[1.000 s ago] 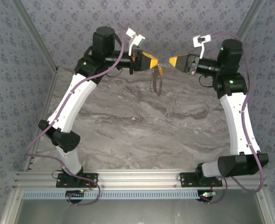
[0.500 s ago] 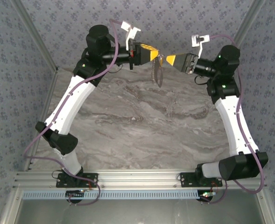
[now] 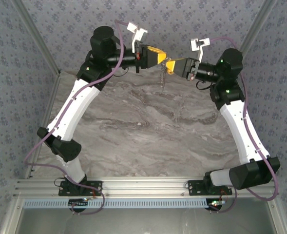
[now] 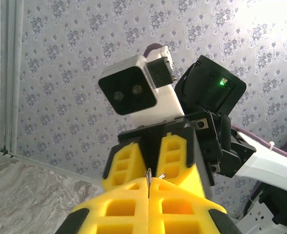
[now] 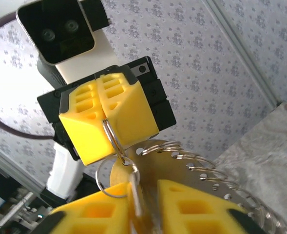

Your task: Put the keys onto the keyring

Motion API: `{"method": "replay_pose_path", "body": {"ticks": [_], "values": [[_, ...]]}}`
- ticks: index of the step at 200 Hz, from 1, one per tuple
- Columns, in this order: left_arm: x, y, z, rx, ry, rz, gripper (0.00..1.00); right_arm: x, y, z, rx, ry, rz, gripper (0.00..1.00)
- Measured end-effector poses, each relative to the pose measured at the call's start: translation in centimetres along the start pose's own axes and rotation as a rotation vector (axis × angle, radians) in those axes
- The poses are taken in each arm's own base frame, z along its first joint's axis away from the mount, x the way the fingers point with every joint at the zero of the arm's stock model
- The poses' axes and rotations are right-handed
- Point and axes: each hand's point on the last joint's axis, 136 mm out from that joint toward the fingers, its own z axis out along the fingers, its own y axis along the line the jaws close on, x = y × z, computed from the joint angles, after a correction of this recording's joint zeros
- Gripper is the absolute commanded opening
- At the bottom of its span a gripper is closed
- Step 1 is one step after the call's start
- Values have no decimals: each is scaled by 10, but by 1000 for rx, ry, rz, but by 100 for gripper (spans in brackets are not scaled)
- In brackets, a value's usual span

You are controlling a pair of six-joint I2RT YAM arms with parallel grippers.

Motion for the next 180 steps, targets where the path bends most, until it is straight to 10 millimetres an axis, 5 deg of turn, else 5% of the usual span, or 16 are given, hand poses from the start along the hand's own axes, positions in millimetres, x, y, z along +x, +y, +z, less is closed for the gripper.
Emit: {"method": "replay_pose_path", "body": {"ticks": [13,82,180], "values": [[0,1,0,-5,-2,0,0,0,1,1,-4,1,-2,0],[4,10,-10,-103,-44,3,0,8,0,7,7,14,9,0],[7,18,-23,-162,-143,-10,0,25,-4,49,-2,58,37,0]]}}
